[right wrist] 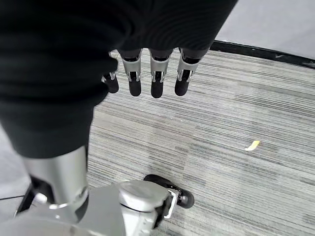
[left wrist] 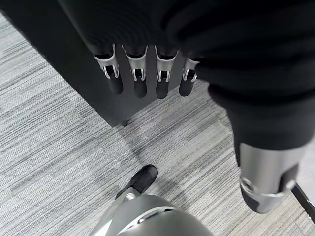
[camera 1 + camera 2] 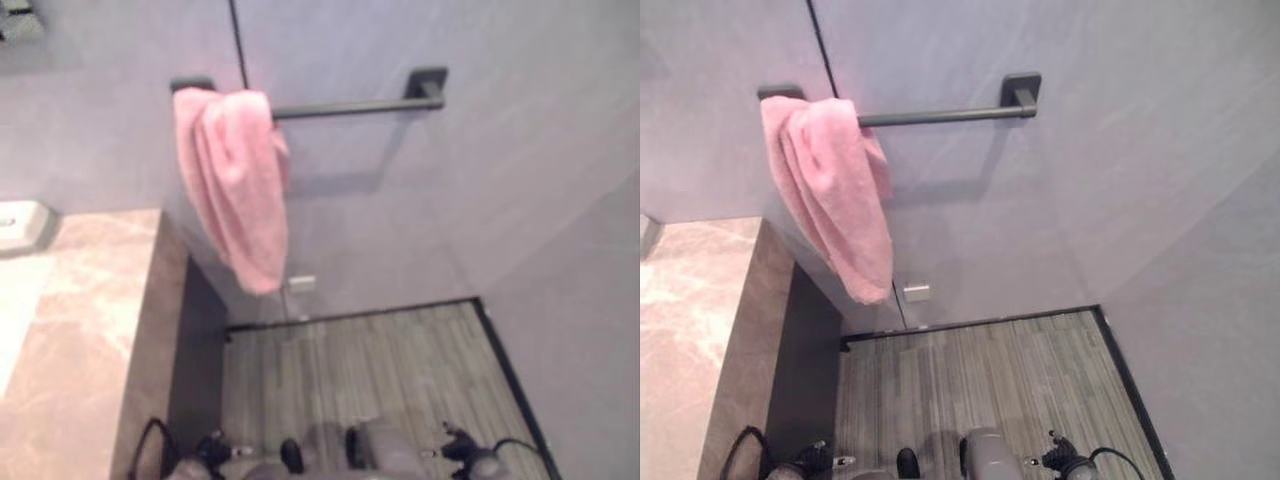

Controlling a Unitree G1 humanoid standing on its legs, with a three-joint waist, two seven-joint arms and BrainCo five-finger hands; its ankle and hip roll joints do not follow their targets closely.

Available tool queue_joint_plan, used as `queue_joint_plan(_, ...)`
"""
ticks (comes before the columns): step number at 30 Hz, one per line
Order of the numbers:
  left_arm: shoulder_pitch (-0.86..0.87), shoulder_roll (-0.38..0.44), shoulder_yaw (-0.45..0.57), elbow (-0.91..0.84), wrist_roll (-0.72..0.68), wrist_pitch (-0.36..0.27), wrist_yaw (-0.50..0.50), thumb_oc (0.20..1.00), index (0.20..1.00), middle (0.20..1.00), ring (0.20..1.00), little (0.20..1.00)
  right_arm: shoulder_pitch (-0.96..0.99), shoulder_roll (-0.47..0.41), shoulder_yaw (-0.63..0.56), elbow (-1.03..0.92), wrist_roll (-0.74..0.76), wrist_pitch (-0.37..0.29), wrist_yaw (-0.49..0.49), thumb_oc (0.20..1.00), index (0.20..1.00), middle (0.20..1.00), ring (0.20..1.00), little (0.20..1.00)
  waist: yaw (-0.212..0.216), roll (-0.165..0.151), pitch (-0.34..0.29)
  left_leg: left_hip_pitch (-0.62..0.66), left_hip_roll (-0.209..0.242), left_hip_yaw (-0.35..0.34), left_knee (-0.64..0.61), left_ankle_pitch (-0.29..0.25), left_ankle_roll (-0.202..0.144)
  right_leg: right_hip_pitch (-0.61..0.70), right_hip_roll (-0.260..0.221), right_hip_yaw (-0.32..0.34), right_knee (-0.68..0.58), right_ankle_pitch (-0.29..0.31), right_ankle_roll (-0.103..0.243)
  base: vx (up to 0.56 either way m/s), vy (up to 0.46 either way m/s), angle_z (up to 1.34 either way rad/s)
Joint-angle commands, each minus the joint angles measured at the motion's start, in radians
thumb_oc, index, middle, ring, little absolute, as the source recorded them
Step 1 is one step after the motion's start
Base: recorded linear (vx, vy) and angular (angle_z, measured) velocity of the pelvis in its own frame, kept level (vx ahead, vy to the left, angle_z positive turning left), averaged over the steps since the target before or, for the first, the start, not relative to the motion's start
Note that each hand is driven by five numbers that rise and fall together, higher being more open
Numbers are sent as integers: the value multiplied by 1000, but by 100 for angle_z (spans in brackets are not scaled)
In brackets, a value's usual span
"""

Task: Put brush and paste in cup on sink, flatten towel.

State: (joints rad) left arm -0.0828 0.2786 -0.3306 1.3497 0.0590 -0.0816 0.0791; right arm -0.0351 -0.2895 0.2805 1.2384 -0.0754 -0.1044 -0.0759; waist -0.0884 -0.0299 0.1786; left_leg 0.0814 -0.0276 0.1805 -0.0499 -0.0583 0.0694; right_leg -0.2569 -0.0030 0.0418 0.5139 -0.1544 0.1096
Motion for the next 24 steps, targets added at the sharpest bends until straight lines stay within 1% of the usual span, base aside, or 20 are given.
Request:
queue_joint_plan(1,-5,22,-4,9,28,-28,1,1000,1000,1000,1000,1000,-4,-11,36,-4,18,-11,-3,1000,1000,1000,1000,1000,-9,16,-15,-51,-58,-69,143,-93,5,29,21,21,-177,134,4,67,-34,4)
queue_joint_plan(3,-5,22,-3,9,28,-28,1,1000,1000,1000,1000,1000,-4,-11,36,-4,18,-11,-3,1000,1000,1000,1000,1000,-9,16,-15,-51,-57,-69,143,-93,5,30,21,21,-178,134,4,88,-53,12)
queue_joint_plan(4,-6,22,-10,10,38,-30,2,1000,1000,1000,1000,1000,8,-14,34,-1,20,-11,-7,1000,1000,1000,1000,1000,-11,11,-27,-42,-57,-81,146,-104,-3,77,26,47,-263,126,0,243,-162,25)
queue_joint_plan(5,-3,15,-10,9,45,-36,7,1000,1000,1000,1000,1000,6,-17,38,-1,14,-13,-15,1000,1000,1000,1000,1000,5,5,-52,-38,-54,-72,148,-115,-11,137,22,36,-349,124,-9,280,-217,30)
queue_joint_plan(7,-2,12,-9,3,39,-39,11,1000,1000,1000,1000,1000,-2,-23,43,-6,15,-17,-20,1000,1000,1000,1000,1000,15,3,-67,-42,-46,-75,150,-106,-23,159,32,51,-385,126,-17,153,-173,9)
queue_joint_plan(9,-5,13,-15,-11,41,-45,22,1000,1000,1000,1000,1000,-6,-31,46,-19,17,-25,-30,1000,1000,1000,1000,1000,22,1,-80,-38,-37,-81,139,-93,-34,179,36,47,-412,125,-25,87,-136,-17)
queue_joint_plan(10,-5,13,-15,-11,41,-45,22,1000,1000,1000,1000,1000,-6,-31,46,-19,17,-25,-30,1000,1000,1000,1000,1000,22,1,-80,-37,-37,-81,138,-93,-34,180,36,47,-413,125,-25,66,-100,-7)
queue_joint_plan(13,-15,6,-53,-51,67,-55,29,1000,1000,1000,1000,1000,-11,-41,49,-35,24,-32,-40,1000,1000,1000,1000,1000,25,2,-92,-29,-28,-94,121,-85,-45,200,37,33,-435,118,-37,68,-116,9)
queue_joint_plan(16,-25,0,-84,-108,78,-66,35,1000,1000,1000,1000,1000,-17,-56,42,-45,32,-39,-54,1000,1000,1000,1000,1000,28,10,-92,-30,-25,-112,115,-77,-52,211,36,19,-449,113,-44,31,-97,17)
queue_joint_plan(21,-50,7,-216,-227,175,-102,38,1000,1000,1000,1000,1000,-34,-62,59,-16,18,-48,-78,1000,1000,1000,1000,1000,30,28,-93,-21,-22,-134,87,-67,-61,238,28,-6,-487,109,-51,15,-67,16)
queue_joint_plan(24,-67,11,-269,-285,211,-116,36,1000,1000,1000,1000,1000,-42,-59,77,-13,3,-54,-91,1000,1000,1000,1000,1000,27,36,-95,-13,-20,-134,65,-60,-61,246,25,-11,-503,113,-52,3,-14,5)
